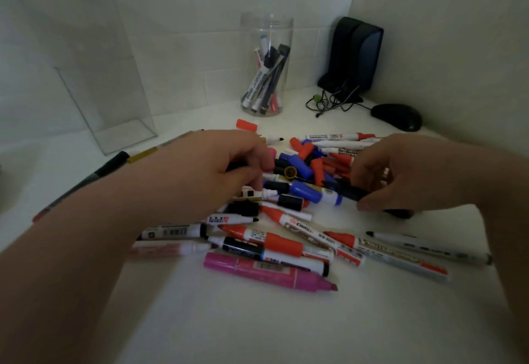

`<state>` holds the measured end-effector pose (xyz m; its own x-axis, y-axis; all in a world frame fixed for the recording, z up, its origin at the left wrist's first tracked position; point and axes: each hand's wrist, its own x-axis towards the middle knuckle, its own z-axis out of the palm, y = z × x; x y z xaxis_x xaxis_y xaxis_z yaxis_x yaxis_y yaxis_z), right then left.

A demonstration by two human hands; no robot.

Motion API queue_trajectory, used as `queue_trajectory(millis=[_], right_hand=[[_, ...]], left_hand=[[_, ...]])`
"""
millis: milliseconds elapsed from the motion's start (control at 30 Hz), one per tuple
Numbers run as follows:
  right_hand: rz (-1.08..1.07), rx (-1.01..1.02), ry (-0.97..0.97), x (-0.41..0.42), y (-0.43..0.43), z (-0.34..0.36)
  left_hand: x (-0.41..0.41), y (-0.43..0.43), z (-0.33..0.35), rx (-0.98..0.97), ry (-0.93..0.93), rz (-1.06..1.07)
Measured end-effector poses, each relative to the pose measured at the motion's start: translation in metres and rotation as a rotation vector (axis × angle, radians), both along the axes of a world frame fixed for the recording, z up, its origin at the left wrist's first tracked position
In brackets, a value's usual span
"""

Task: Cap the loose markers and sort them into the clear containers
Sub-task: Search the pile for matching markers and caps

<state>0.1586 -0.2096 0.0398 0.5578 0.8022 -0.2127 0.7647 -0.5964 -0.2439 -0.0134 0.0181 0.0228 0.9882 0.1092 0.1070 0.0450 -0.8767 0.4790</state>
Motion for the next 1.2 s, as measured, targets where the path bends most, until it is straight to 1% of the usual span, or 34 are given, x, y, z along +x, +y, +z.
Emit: queue_trajectory(millis=[67,133,167,200,233,300,333,367,400,467,633,867,933,1000,1033,1067,1100,1167,1200], right_hand=[[0.024,0.028,-0.004,-0.002,0.001,0.0],[0.055,0.185,0.015,-0.004,0.003,0.001],[0.058,0.272,0.026,-0.006,0.004,0.001],[0.06,0.353,0.04,-0.008,0.006,0.002],[0.061,0.419,0.053,-0.01,0.008,0.002],[0.066,0.467,0.053,-0.016,0.011,0.001],[0.078,0.453,0.043,-0.018,0.013,0.0],[0.09,0.419,0.038,-0.02,0.016,-0.002],[0.094,0.375,0.035,-0.023,0.018,-0.004],[0.094,0.305,0.017,-0.025,0.021,-0.009],[0.12,0.241,0.041,-0.035,0.027,-0.01],[0.107,0.241,0.053,-0.039,0.027,-0.006],[0.115,0.264,0.052,-0.038,0.027,-0.006],[0.113,0.299,0.064,-0.035,0.026,-0.008],[0.105,0.323,0.095,-0.034,0.025,-0.009],[0.098,0.355,0.14,-0.032,0.024,-0.009],[0.096,0.393,0.182,-0.03,0.023,-0.01],[0.103,0.475,0.222,-0.029,0.024,-0.01],[0.103,0.521,0.243,-0.03,0.025,-0.011]], left_hand=[[0.001,0.001,-0.003,-0.153,-0.031,0.016],[0.0,0.002,-0.003,-0.376,-0.064,0.048],[0.0,0.003,-0.002,-0.46,-0.061,0.065],[-0.001,0.004,0.0,-0.492,-0.044,0.072],[-0.002,0.006,0.001,-0.438,-0.027,0.065],[-0.004,0.008,0.004,-0.147,0.046,0.041],[-0.004,0.007,0.006,-0.004,0.093,0.042],[-0.005,0.007,0.007,0.095,0.14,0.048],[-0.005,0.007,0.006,0.152,0.175,0.061],[-0.002,0.006,0.003,0.201,0.212,0.086],[0.005,-0.001,0.001,0.279,0.256,0.074],[0.007,-0.003,-0.004,0.327,0.31,0.075],[0.008,-0.001,-0.005,0.299,0.295,0.047],[0.007,0.005,-0.006,0.157,0.193,0.037],[0.007,0.008,-0.008,0.044,0.115,0.051],[0.007,0.01,-0.01,-0.127,0.045,0.067],[0.007,0.01,-0.011,-0.371,0.0,0.071],[0.01,0.005,-0.015,-0.943,-0.046,0.017],[0.013,0.001,-0.017,-1.193,-0.065,-0.013]])
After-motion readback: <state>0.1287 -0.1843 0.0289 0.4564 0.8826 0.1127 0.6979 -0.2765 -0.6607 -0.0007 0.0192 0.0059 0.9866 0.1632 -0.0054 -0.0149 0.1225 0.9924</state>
